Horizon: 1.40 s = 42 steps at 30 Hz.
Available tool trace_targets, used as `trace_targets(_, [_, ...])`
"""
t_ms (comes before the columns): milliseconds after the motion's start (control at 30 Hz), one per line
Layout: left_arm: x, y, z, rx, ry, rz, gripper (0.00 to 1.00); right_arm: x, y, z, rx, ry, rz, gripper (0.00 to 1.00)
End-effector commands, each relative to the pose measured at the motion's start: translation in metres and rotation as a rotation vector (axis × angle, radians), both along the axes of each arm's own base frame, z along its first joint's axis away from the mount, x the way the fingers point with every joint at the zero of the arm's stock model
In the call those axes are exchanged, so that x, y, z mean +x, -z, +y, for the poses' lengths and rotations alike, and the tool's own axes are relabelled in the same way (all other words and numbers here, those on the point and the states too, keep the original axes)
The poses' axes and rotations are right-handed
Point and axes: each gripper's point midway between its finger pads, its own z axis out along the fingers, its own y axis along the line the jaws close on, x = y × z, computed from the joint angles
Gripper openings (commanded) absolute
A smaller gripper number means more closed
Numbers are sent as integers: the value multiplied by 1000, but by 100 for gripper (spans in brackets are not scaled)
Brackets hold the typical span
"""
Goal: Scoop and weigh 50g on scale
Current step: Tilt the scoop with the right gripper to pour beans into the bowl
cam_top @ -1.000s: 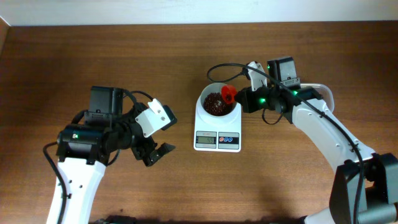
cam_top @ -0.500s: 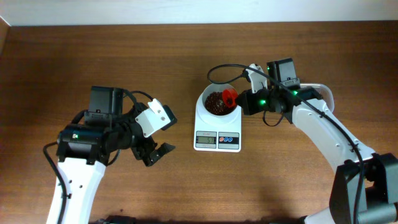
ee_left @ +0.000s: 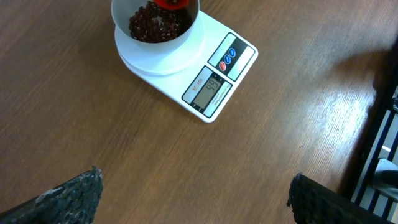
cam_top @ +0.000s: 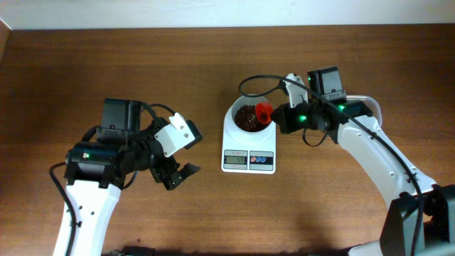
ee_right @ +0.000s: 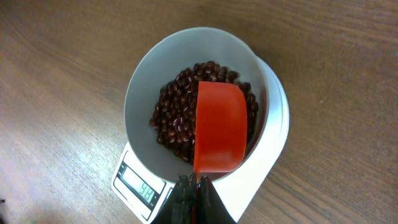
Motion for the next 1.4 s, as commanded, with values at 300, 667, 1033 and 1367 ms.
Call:
trace_targets(300, [3, -7, 1, -7, -8, -16, 99, -6, -13, 7, 41, -23, -4, 4])
trace_targets(667, [4, -7, 1, -6, -8, -16, 99, -21, -29, 30, 194, -123, 31, 4])
trace_targets(1033, [4, -7, 1, -7, -8, -16, 99, -19, -19, 29, 111, -87, 25, 4])
trace_targets(1367, [4, -7, 1, -7, -8, -16, 99, -24, -21, 42, 121, -123, 18, 4])
